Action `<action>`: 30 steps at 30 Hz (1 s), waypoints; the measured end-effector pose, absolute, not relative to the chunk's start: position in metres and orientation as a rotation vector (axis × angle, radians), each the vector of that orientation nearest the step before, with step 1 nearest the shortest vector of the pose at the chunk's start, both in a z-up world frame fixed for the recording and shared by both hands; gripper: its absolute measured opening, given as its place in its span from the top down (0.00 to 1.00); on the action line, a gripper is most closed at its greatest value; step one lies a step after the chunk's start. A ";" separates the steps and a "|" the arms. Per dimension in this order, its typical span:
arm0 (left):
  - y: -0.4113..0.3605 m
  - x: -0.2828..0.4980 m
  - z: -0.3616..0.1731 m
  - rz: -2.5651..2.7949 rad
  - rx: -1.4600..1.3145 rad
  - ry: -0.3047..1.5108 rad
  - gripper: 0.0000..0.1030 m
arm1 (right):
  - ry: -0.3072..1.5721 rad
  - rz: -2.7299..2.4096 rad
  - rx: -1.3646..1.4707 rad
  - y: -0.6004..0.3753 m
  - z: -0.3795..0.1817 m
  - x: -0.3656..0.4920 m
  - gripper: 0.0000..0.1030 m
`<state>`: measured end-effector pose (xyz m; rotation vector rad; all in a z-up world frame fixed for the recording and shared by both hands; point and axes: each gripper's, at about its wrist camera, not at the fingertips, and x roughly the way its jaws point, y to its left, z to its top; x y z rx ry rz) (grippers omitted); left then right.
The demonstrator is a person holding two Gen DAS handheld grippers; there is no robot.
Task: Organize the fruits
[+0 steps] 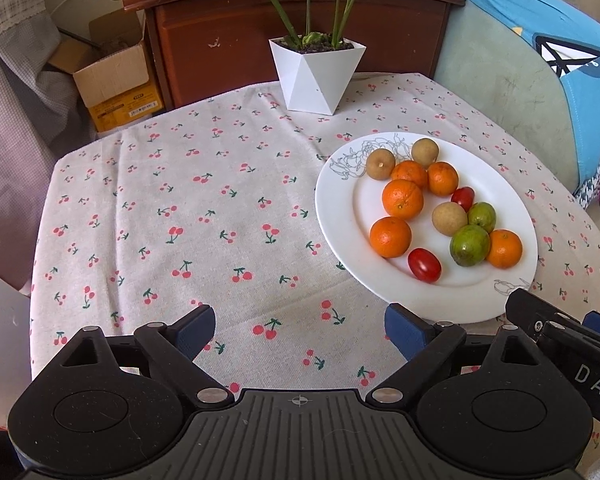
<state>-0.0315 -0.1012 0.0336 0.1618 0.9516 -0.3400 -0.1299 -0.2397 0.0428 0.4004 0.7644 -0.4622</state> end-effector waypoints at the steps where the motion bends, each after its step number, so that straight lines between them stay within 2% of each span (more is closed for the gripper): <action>1: -0.102 -0.032 0.034 -0.339 0.164 0.949 0.09 | 0.765 -0.464 0.399 -0.240 0.043 -0.130 0.15; 30: -0.106 -0.029 0.033 -0.314 0.209 0.938 0.09 | 0.789 -0.491 0.389 -0.240 0.037 -0.124 0.14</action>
